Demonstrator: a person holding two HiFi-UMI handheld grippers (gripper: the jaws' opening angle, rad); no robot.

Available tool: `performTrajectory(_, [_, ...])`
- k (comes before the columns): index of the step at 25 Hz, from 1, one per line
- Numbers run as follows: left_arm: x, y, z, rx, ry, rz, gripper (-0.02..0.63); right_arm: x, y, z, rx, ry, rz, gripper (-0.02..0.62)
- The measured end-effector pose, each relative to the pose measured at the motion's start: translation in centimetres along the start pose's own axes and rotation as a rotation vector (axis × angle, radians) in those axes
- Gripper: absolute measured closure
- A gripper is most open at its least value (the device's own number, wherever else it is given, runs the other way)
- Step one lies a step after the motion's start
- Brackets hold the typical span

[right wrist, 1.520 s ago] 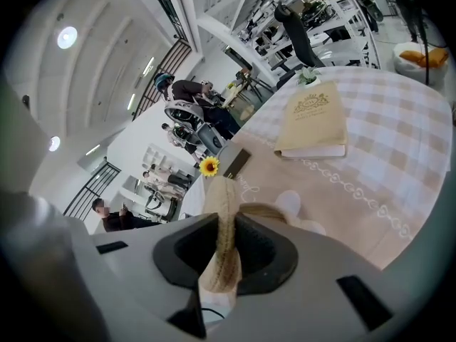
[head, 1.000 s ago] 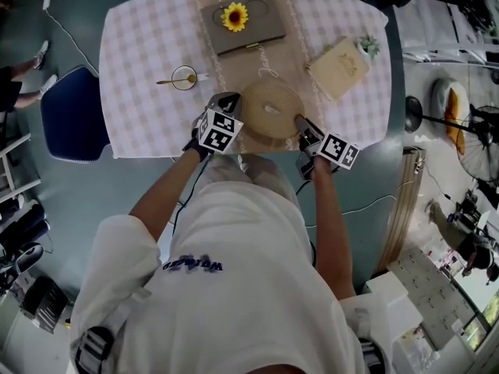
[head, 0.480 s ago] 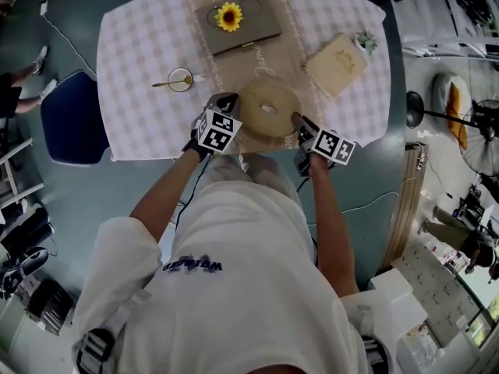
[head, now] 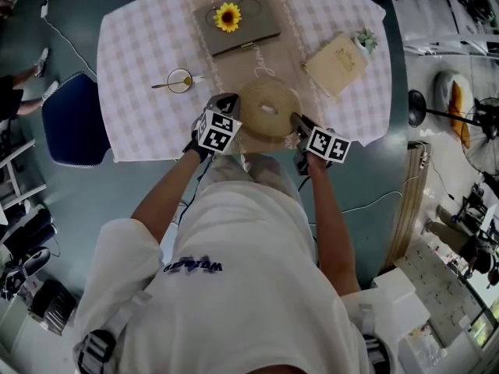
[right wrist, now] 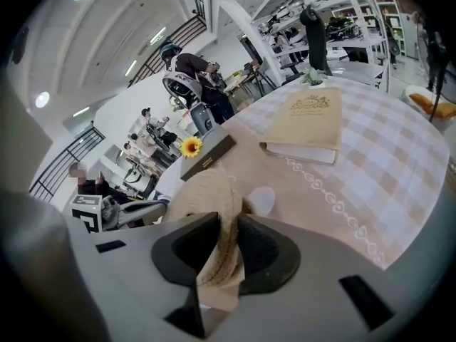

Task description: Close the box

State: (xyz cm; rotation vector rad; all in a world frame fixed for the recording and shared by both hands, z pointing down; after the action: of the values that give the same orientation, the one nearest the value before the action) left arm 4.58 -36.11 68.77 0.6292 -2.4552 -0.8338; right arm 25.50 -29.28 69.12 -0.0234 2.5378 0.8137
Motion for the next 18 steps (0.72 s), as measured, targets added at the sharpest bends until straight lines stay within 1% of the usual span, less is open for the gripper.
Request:
performTrajectory(8, [0.0, 0.2, -0.1, -0.002, 0.007, 0.005, 0.604, 0.1, 0.6, -0.3, 0.042, 0.082, 0.13, 0.486])
performTrajectory(11, [0.0, 0.2, -0.1, -0.009, 0.012, 0.016, 0.604, 0.1, 1.3, -0.6, 0.066, 0.13, 0.2, 0.475])
performTrajectory(14, [0.0, 0.2, -0.1, -0.011, 0.012, 0.024, 0.604, 0.1, 1.6, -0.8, 0.057, 0.168, 0.239, 0.471])
performTrajectory(18, [0.1, 0.3, -0.1, -0.017, 0.006, 0.028, 0.604, 0.3, 1.5, -1.0, 0.054, 0.19, 0.298, 0.466])
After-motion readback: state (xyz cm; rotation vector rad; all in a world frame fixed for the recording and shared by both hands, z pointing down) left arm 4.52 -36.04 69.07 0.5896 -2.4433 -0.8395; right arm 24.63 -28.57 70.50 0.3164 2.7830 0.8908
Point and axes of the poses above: the fingertips, and each gripper's own axes: z backward along the fingers, x to its left, y out of its underside, the point moved 4 cm from there along z, backward along the fingers, and after that the axes turned 15 degrees about z, right-handed, at the moved point
